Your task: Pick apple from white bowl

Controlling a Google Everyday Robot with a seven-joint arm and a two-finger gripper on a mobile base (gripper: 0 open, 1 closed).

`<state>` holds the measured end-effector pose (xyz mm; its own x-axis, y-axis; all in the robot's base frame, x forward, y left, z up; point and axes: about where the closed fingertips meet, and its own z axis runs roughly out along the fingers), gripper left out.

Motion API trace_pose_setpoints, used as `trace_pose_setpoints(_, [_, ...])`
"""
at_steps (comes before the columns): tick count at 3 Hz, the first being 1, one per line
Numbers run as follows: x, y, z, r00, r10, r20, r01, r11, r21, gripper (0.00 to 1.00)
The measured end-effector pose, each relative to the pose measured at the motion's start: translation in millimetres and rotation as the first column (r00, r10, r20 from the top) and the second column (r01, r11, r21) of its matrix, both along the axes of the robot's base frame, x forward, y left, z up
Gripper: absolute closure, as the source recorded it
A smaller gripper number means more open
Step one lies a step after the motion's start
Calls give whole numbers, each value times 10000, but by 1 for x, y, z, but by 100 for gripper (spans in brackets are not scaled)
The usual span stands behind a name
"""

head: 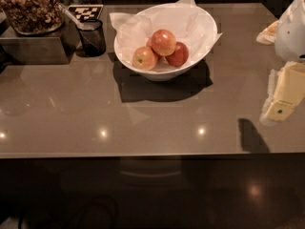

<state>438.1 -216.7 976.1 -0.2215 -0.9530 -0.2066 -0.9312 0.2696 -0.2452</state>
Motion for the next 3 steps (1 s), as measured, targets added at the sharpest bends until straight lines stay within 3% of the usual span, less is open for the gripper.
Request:
trace_pose_setpoints(1, [0,0,0,10000,2,3,-2,10000,4,0])
trace_pose_setpoints(2, [10,7,10,9990,289,353,-307,9983,499,0])
trace_pose_setpoints(3, [34,25,27,9902,1042,927,-1157,9850,1277,0])
